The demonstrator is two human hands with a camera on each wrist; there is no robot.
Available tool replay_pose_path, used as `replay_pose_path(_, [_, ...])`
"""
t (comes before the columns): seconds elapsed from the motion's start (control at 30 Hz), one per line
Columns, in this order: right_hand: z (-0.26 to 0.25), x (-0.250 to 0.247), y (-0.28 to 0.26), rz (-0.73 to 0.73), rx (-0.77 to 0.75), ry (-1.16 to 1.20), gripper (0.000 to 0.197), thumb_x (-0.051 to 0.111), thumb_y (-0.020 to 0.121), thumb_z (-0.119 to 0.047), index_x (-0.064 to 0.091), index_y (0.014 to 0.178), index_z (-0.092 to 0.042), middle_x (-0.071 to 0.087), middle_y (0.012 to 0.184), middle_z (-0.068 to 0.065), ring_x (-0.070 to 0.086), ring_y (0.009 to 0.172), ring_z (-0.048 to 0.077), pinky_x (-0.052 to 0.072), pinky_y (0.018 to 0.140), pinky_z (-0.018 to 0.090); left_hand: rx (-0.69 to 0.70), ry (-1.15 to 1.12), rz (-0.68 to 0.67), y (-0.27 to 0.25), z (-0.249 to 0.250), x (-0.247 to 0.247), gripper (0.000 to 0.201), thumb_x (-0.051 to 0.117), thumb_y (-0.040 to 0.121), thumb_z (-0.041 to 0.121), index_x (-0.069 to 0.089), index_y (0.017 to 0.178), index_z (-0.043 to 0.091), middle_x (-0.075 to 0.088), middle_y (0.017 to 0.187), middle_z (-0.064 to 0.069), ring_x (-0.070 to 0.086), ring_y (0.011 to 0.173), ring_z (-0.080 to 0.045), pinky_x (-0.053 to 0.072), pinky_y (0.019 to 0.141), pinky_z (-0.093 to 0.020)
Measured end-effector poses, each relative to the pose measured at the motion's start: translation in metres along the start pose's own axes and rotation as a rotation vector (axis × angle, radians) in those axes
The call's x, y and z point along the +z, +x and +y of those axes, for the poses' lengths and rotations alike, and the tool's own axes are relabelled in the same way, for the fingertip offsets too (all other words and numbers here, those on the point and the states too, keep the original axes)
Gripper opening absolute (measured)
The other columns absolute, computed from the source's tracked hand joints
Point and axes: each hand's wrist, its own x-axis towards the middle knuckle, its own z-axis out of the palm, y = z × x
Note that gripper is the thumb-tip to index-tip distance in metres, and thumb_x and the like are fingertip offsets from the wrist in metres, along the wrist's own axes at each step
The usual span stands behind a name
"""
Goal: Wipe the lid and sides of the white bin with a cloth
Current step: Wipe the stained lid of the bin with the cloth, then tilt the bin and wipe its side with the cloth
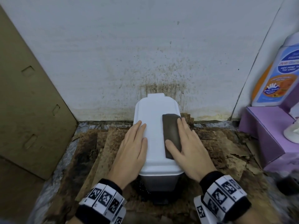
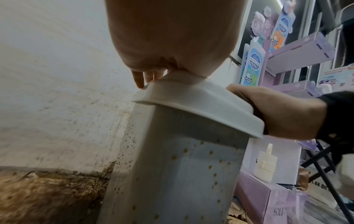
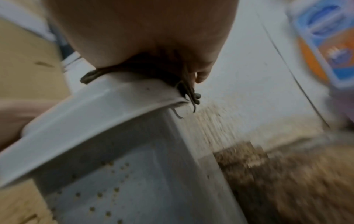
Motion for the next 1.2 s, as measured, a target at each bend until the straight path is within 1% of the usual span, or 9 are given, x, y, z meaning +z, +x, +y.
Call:
replay_pose_path(0.1, [0.008, 0.003, -0.002, -0.043, 0.111, 0.412, 0.075, 0.04, 0.103, -0.053, -0.006, 0.16, -0.037, -0.008, 0.166, -0.022, 0.0, 0.151, -0.005, 0.008, 0.126, 0.03, -0.003, -0.011, 0.0, 0.0, 0.001, 0.0, 0.06, 0.017, 0.104, 0.046, 0.022, 0.161, 0.028, 0.012, 0.168, 0.017, 0.004, 0.152, 0.006, 0.011, 0.125, -0.024])
replay_pose_path(0.2, [0.006, 0.015, -0.002, 0.031, 0.141, 0.598, 0.069, 0.044, 0.106, -0.041, 0.004, 0.161, -0.035, 0.001, 0.166, -0.025, 0.006, 0.145, -0.012, 0.011, 0.12, 0.02, -0.008, 0.004, -0.002, 0.0, -0.001, -0.002, 0.055, 0.019, 0.108, 0.042, 0.023, 0.161, 0.027, 0.013, 0.168, 0.017, 0.005, 0.153, 0.005, 0.009, 0.123, -0.022])
replay_pose_path(0.4, [-0.001, 0.026, 0.0, 0.079, 0.157, 0.771, 0.063, 0.044, 0.106, -0.037, 0.011, 0.16, -0.039, 0.013, 0.165, -0.024, 0.019, 0.15, -0.001, 0.022, 0.125, 0.039, -0.026, 0.07, -0.024, -0.001, -0.004, -0.014, 0.061, 0.019, 0.102, 0.043, 0.03, 0.159, 0.024, 0.018, 0.167, 0.012, 0.009, 0.154, -0.002, 0.015, 0.126, -0.031])
replay_pose_path(0.5, [-0.008, 0.03, 0.002, 0.083, 0.157, 0.828, 0.064, 0.043, 0.104, -0.041, 0.012, 0.16, -0.04, 0.018, 0.165, -0.021, 0.026, 0.149, 0.003, 0.027, 0.123, 0.041, 0.037, 0.15, 0.063, 0.002, -0.01, -0.023, 0.05, 0.035, 0.103, 0.03, 0.042, 0.151, 0.021, 0.029, 0.163, 0.003, 0.02, 0.152, -0.013, 0.023, 0.124, -0.038])
replay_pose_path(0.6, [-0.014, 0.037, 0.005, 0.091, 0.167, 0.881, 0.062, 0.043, 0.103, -0.043, 0.016, 0.159, -0.043, 0.026, 0.163, -0.019, 0.034, 0.145, 0.004, 0.032, 0.121, 0.04, 0.184, 0.131, 0.051, 0.008, -0.012, -0.03, 0.058, 0.048, 0.096, -0.001, 0.045, 0.15, 0.02, 0.033, 0.161, 0.003, 0.022, 0.152, -0.014, 0.02, 0.123, -0.029])
replay_pose_path(0.67, [-0.018, 0.043, 0.008, 0.102, 0.17, 0.952, 0.064, 0.044, 0.096, -0.049, 0.022, 0.156, -0.047, 0.033, 0.16, -0.02, 0.038, 0.142, 0.003, 0.034, 0.12, 0.04, 0.21, 0.06, 0.035, 0.008, -0.009, -0.032, 0.063, 0.048, 0.093, -0.007, 0.047, 0.15, 0.02, 0.036, 0.16, 0.006, 0.025, 0.15, -0.007, 0.015, 0.122, -0.016])
replay_pose_path(0.77, [-0.024, 0.054, 0.014, 0.119, 0.177, 1.064, 0.065, 0.044, 0.089, -0.052, 0.03, 0.153, -0.049, 0.043, 0.154, -0.02, 0.045, 0.139, 0.002, 0.037, 0.118, 0.041, 0.166, -0.072, 0.048, 0.005, -0.006, -0.029, 0.047, 0.049, 0.103, 0.009, 0.05, 0.148, 0.022, 0.041, 0.156, 0.014, 0.03, 0.146, 0.004, 0.018, 0.119, -0.01])
replay_pose_path(0.97, [-0.051, 0.075, 0.015, 0.084, 0.15, 1.143, 0.053, 0.032, 0.103, -0.041, 0.027, 0.155, -0.046, 0.037, 0.155, -0.027, 0.038, 0.14, -0.005, 0.03, 0.122, 0.039, 0.001, -0.051, 0.051, 0.01, -0.01, -0.035, 0.058, 0.032, 0.101, 0.059, 0.042, 0.15, 0.031, 0.037, 0.146, 0.013, 0.027, 0.141, -0.006, 0.021, 0.118, -0.03])
replay_pose_path(1.2, [-0.079, 0.108, 0.015, 0.013, 0.16, 1.08, 0.066, 0.016, 0.095, -0.07, 0.012, 0.157, -0.049, 0.017, 0.164, -0.027, 0.016, 0.15, -0.008, 0.014, 0.127, 0.037, -0.132, -0.007, 0.105, 0.011, -0.033, -0.04, 0.067, 0.026, 0.091, 0.069, 0.036, 0.148, 0.034, 0.031, 0.143, 0.006, 0.02, 0.138, -0.01, 0.015, 0.113, -0.031])
